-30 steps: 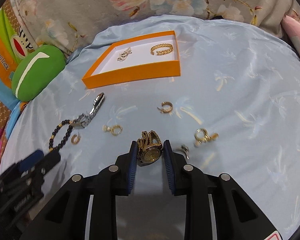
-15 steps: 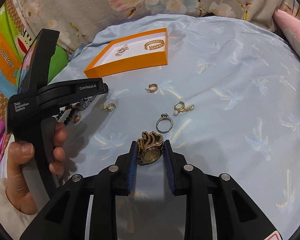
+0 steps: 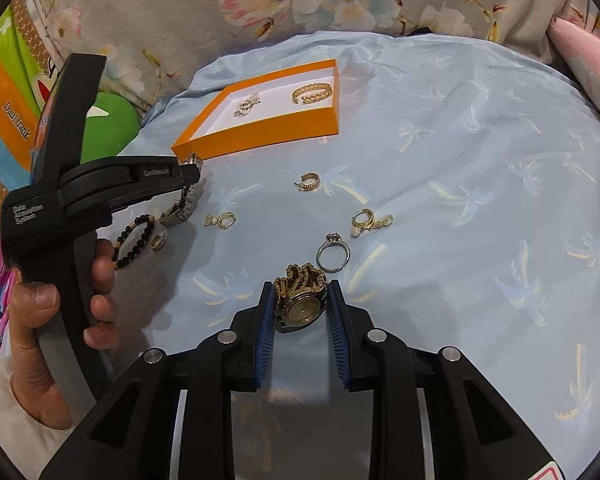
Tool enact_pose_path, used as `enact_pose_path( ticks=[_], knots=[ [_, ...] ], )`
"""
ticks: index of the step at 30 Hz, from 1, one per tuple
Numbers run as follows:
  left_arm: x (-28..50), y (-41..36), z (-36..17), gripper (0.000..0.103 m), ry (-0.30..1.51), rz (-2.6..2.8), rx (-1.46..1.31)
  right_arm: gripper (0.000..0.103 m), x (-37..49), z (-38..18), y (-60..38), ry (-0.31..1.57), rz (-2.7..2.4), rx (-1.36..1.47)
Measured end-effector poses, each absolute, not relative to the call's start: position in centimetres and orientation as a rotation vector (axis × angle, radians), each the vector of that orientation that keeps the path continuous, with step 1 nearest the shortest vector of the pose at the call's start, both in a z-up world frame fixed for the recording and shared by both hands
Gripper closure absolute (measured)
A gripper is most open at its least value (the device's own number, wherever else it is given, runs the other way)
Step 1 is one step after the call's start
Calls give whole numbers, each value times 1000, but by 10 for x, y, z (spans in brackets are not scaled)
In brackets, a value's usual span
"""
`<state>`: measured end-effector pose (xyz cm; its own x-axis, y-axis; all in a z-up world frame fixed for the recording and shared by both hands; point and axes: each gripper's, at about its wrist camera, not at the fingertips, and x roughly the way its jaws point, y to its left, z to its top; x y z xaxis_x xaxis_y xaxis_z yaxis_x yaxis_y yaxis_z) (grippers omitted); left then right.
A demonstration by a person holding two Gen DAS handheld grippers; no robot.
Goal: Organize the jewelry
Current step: 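Carry both watches into the orange box and open both tools to release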
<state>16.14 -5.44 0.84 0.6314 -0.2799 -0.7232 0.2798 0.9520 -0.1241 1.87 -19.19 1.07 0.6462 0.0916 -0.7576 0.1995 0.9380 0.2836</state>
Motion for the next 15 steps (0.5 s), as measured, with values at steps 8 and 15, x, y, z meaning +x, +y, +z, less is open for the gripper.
enact_pose_path(
  ticks=[8,15],
  knots=[
    [149,-25,56,95,732,-332,-12,78,34,28,-211,837,-72,378],
    [178,-28,91,95,654,-311,35,78,97,63,-228,757,-54,321]
  ],
)
